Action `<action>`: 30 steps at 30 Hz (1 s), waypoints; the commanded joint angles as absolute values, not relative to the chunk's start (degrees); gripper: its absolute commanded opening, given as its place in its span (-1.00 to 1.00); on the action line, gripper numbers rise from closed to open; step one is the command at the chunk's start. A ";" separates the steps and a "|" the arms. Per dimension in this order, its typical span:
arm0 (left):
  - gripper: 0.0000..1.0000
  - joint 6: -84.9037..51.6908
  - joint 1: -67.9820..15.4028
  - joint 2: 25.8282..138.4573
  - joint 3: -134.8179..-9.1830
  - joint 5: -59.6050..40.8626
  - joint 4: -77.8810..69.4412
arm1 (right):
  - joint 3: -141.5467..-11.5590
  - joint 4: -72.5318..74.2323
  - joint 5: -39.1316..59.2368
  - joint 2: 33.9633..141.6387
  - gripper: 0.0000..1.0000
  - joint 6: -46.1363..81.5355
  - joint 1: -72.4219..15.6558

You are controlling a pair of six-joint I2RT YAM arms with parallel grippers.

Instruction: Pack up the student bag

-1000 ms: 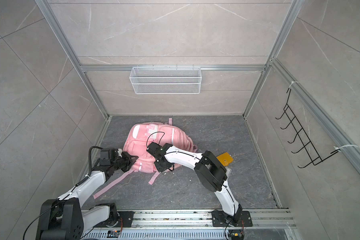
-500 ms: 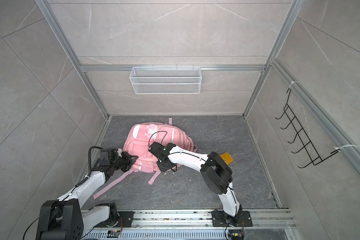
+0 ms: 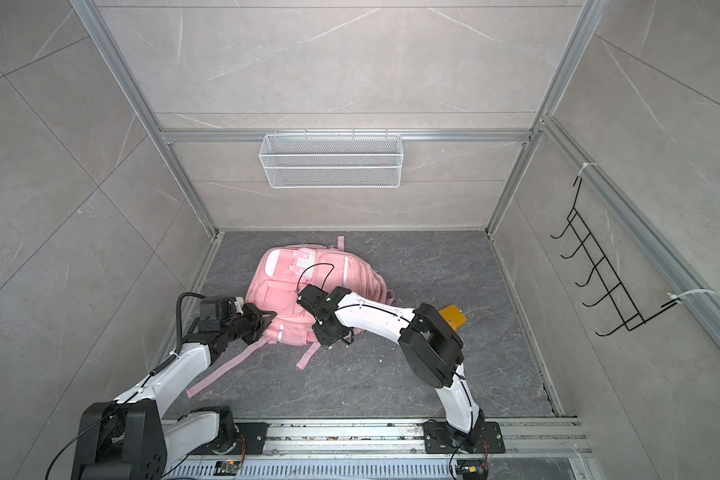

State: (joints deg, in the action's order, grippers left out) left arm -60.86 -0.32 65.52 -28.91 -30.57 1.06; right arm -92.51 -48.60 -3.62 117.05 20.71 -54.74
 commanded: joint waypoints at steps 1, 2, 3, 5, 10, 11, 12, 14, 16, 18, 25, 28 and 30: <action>-1.00 -59.42 0.00 64.18 -28.65 -30.32 1.57 | -94.20 -48.41 -2.38 118.47 -0.60 19.54 -55.02; -1.00 -59.41 0.00 64.25 -28.67 -30.32 1.61 | -94.13 -48.34 -2.30 118.38 -0.65 19.36 -55.02; -1.00 -59.39 0.00 64.20 -28.78 -30.31 1.67 | -94.03 -48.25 -2.29 118.21 -0.68 19.21 -55.02; -1.00 -59.41 0.00 64.23 -28.68 -30.28 1.69 | -93.59 -47.71 -1.72 117.66 -0.69 18.50 -55.06; -1.00 -59.46 0.09 64.16 -28.38 -30.26 1.53 | -92.76 -46.18 -1.26 117.19 -0.50 17.41 -55.09; -1.00 -59.46 0.09 64.08 -28.24 -30.23 1.58 | -93.06 -46.40 -1.69 117.37 -0.44 17.33 -55.11; -1.00 -59.50 0.05 64.00 -28.18 -30.23 1.58 | -93.39 -46.57 -2.24 117.44 -0.38 17.31 -55.11; -1.00 -59.57 0.09 63.89 -28.12 -30.23 1.44 | -94.01 -46.67 -2.96 117.64 -0.27 17.32 -55.04; -1.00 -59.61 0.09 63.72 -27.91 -30.24 1.42 | -94.83 -46.76 -3.25 118.02 -0.25 17.32 -55.02; -1.00 -59.68 0.09 63.63 -27.73 -30.23 1.49 | -95.95 -46.99 -3.13 118.97 -0.25 17.19 -55.00; -1.00 -59.77 0.18 63.24 -27.83 -30.41 1.66 | -97.91 -47.44 -1.69 120.59 -0.50 16.70 -54.97; -1.00 -59.74 0.24 63.15 -27.79 -30.49 1.65 | -97.51 -48.09 -1.63 120.19 -0.49 17.07 -55.02; -1.00 -59.76 0.27 63.17 -27.78 -30.50 1.67 | -96.80 -48.42 -1.67 119.26 -0.40 18.12 -55.02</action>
